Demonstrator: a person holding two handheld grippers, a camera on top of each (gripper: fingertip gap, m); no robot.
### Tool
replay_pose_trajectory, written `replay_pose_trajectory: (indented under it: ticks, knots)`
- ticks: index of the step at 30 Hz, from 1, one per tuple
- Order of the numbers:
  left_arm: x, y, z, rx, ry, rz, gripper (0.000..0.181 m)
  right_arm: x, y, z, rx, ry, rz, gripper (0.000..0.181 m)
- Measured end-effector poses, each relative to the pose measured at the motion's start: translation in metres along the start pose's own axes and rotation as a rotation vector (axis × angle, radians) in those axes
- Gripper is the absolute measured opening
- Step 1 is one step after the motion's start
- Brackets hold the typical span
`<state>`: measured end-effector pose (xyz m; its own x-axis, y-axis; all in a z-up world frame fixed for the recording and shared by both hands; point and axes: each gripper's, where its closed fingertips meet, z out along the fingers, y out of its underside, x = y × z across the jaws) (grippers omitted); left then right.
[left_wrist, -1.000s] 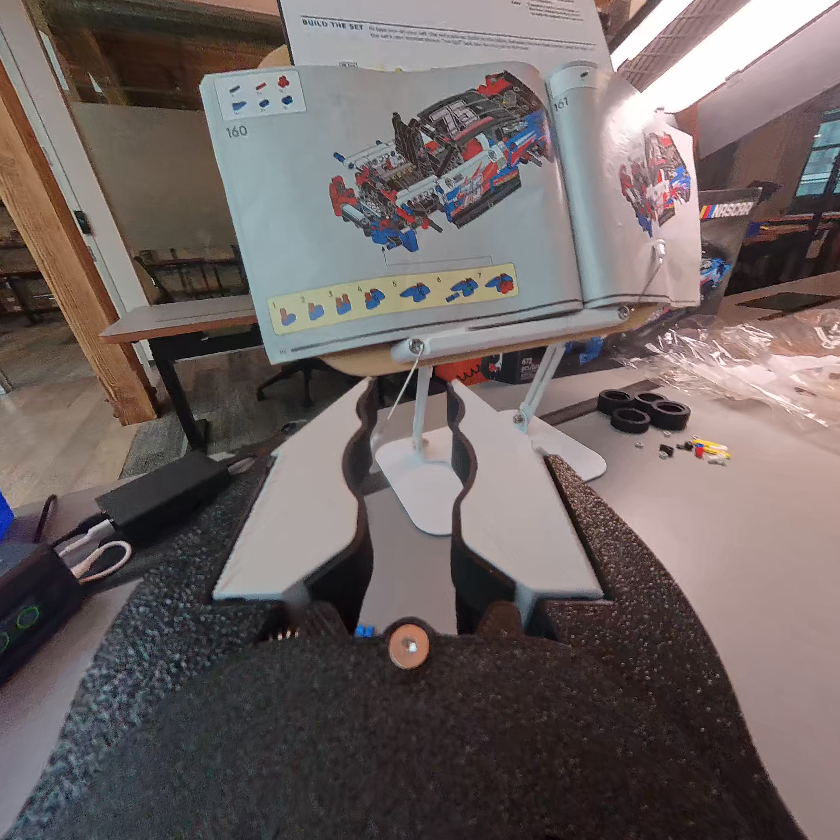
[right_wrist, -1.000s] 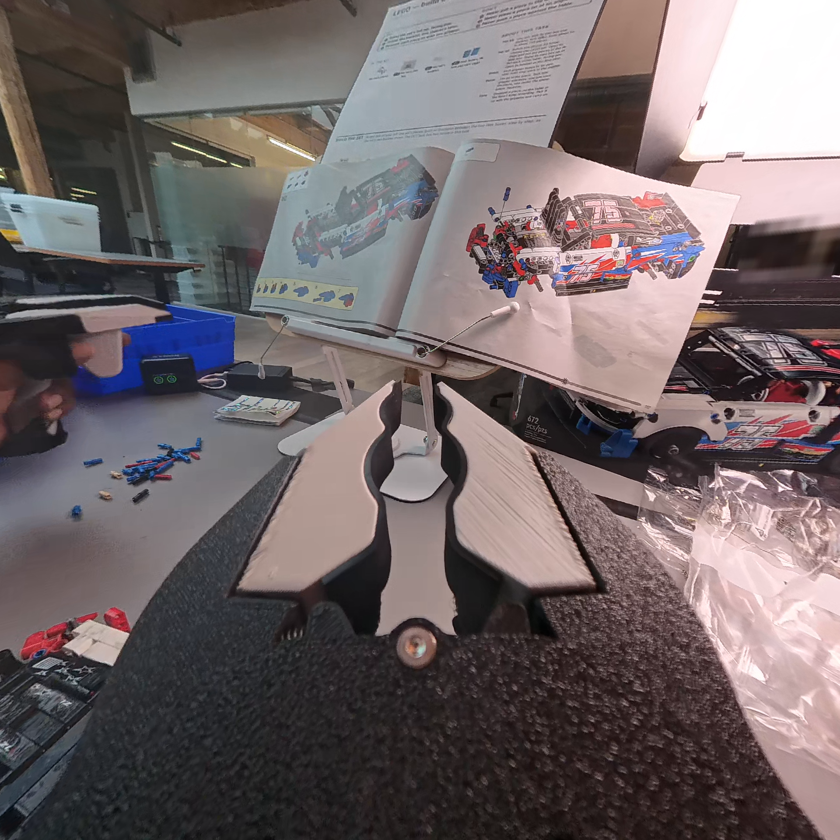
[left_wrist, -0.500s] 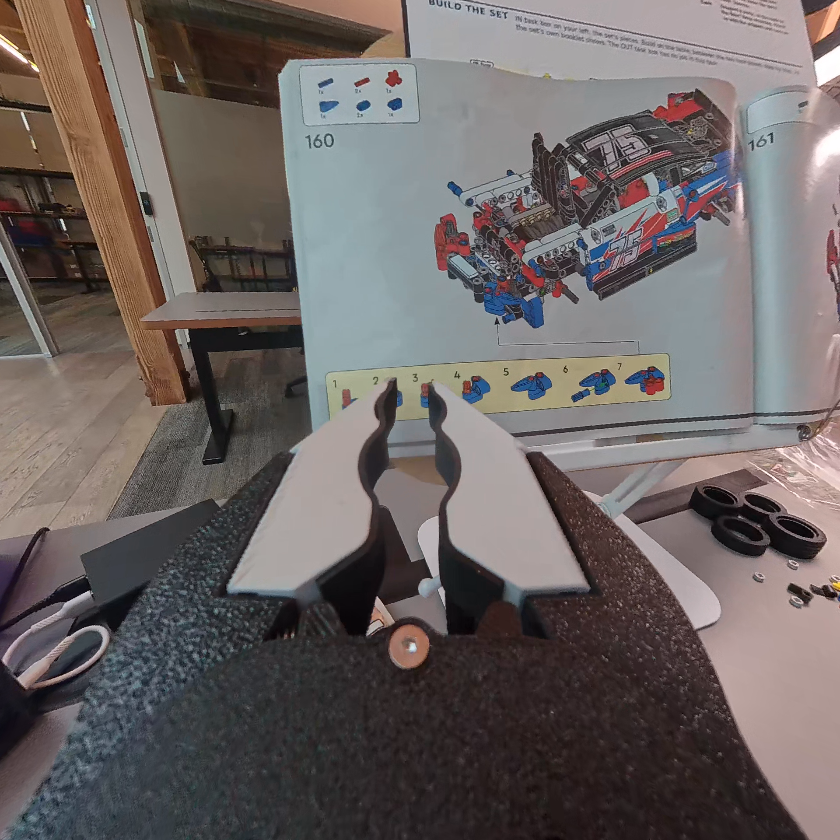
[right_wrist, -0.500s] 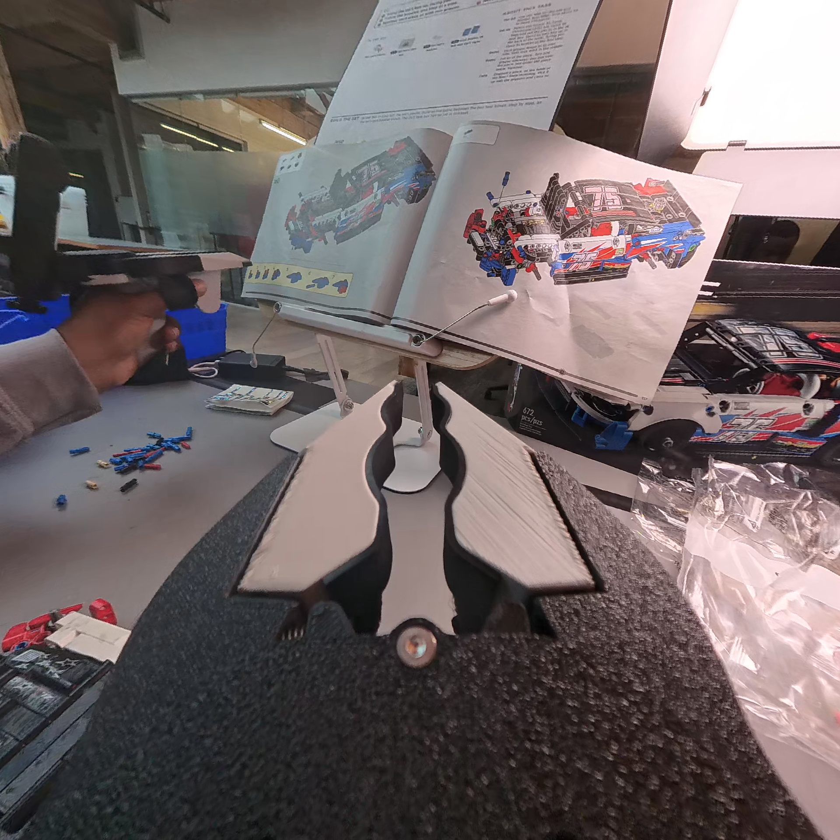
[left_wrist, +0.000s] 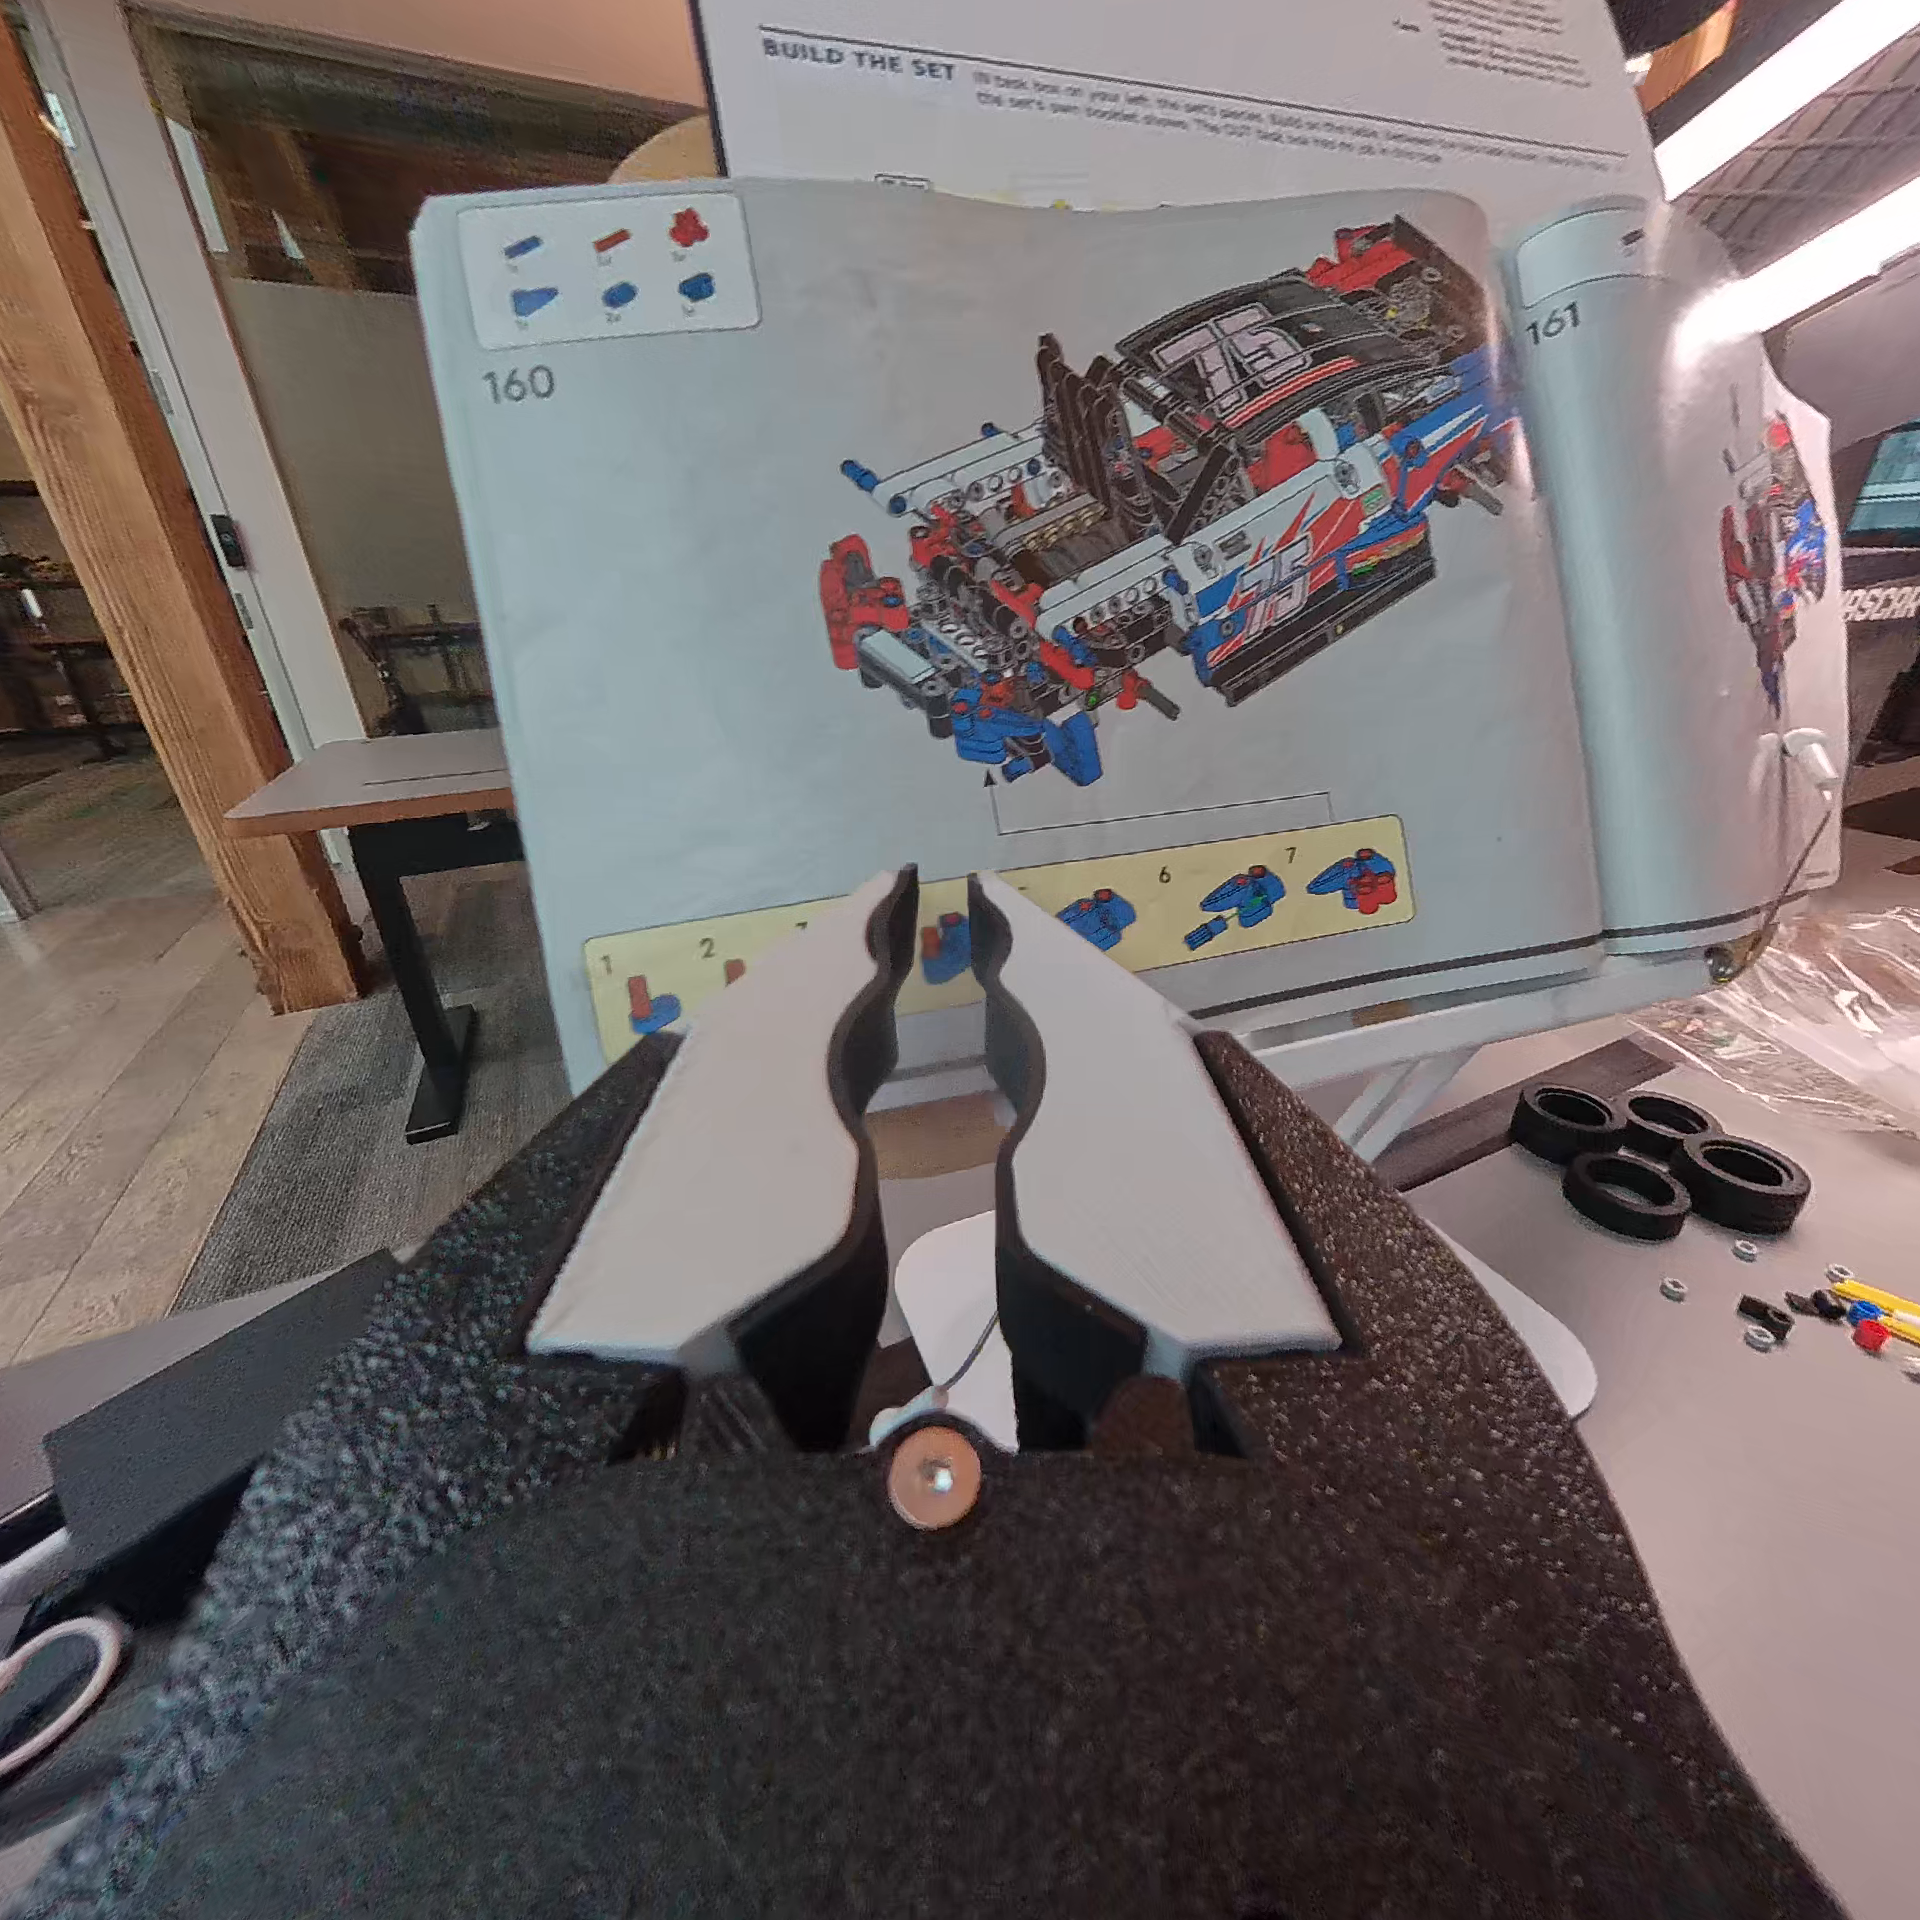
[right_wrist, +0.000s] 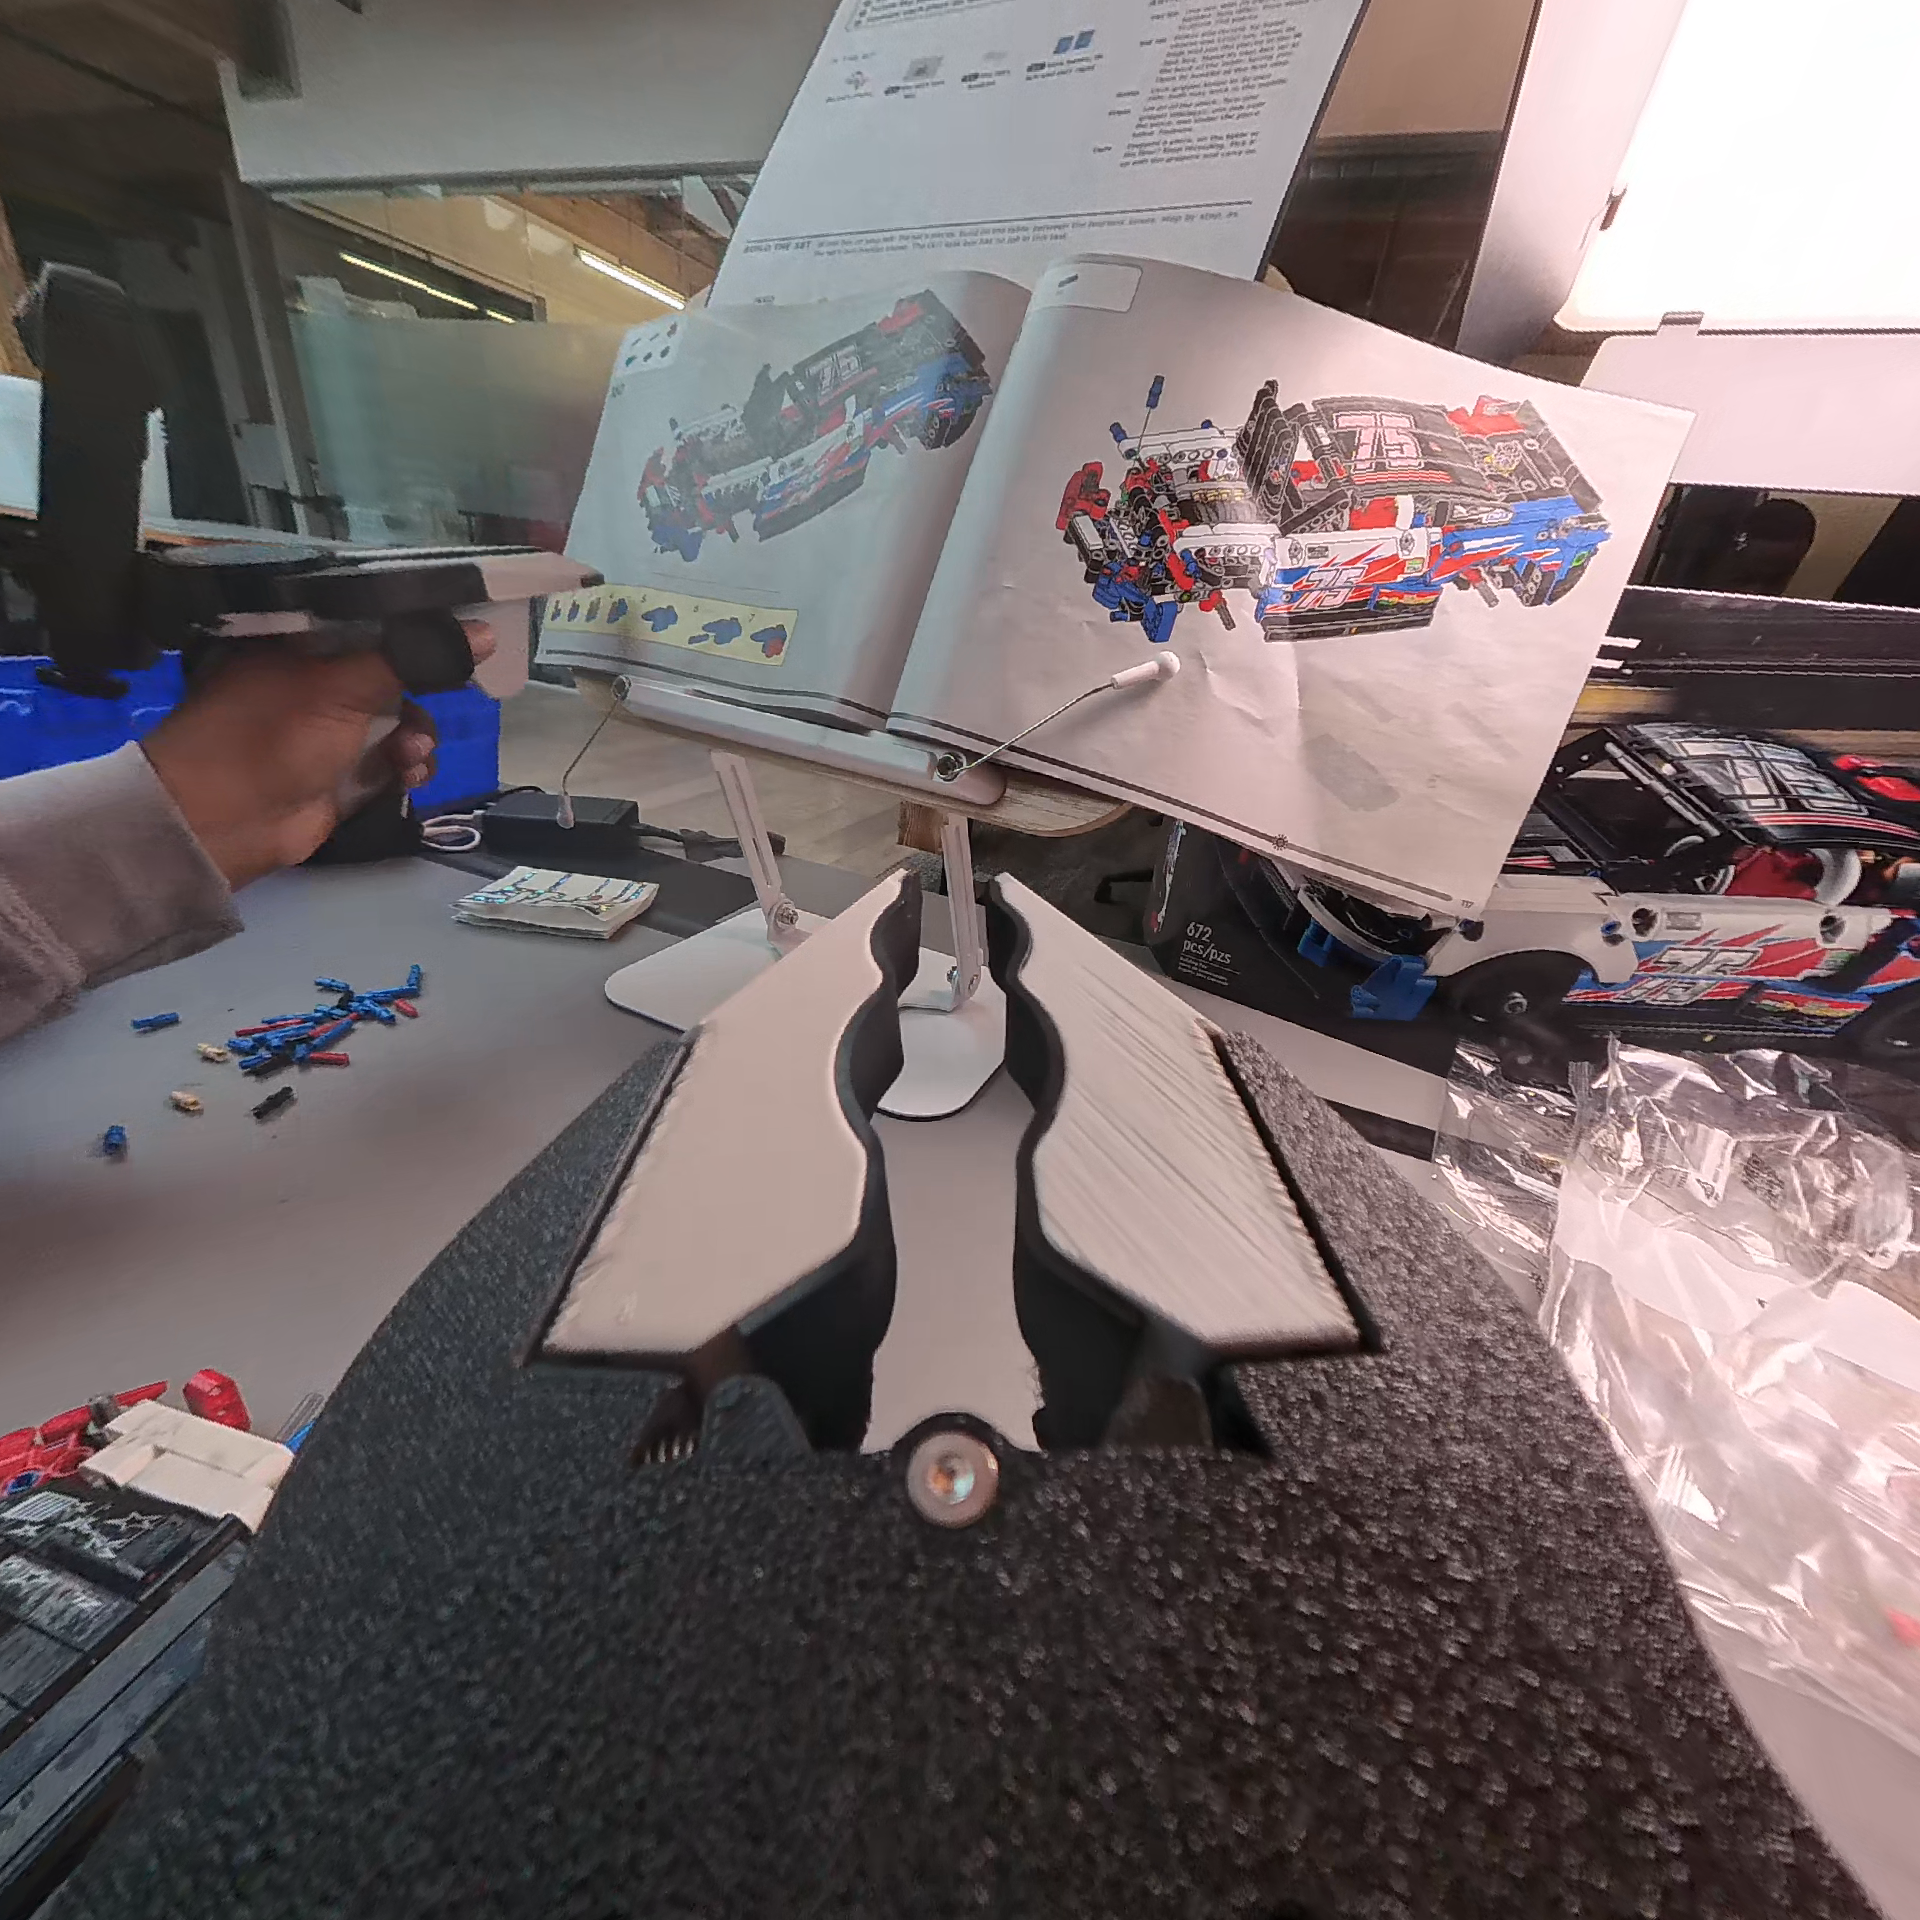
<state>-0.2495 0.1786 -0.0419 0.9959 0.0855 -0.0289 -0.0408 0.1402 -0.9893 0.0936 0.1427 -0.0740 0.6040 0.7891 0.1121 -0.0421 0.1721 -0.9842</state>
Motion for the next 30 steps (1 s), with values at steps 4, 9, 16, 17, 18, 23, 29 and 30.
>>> replay_pose_trajectory:
  ticks: [4, 9, 16, 17, 18, 23, 29, 30]
  knots:
    - [0.015, -0.012, 0.008, 0.038, 0.023, 0.008, 0.008, 0.000, 0.001, 0.000, -0.002, 0.002, -0.002, 0.011]
    - [0.018, -0.014, 0.019, 0.045, 0.027, -0.008, 0.008, 0.001, 0.001, 0.000, -0.002, 0.001, 0.002, 0.011]
    - [0.014, -0.014, 0.025, 0.041, 0.025, 0.006, 0.003, 0.001, 0.001, 0.000, -0.002, -0.009, 0.015, 0.011]
    - [0.014, -0.014, 0.025, 0.041, 0.030, 0.004, 0.001, 0.001, 0.002, 0.000, -0.003, -0.011, 0.016, 0.011]
    - [0.014, -0.014, 0.026, 0.040, 0.034, 0.003, 0.000, 0.001, 0.002, 0.000, -0.003, -0.012, 0.018, 0.011]
    - [0.013, -0.015, 0.028, 0.035, 0.031, 0.015, 0.000, 0.000, 0.002, 0.000, -0.005, -0.017, 0.022, 0.011]
    - [0.013, -0.014, 0.028, 0.033, 0.031, 0.017, 0.000, 0.000, 0.002, 0.000, -0.006, -0.021, 0.023, 0.011]
    - [0.013, -0.014, 0.028, 0.033, 0.032, 0.017, 0.000, 0.000, 0.002, 0.000, -0.007, -0.022, 0.022, 0.011]
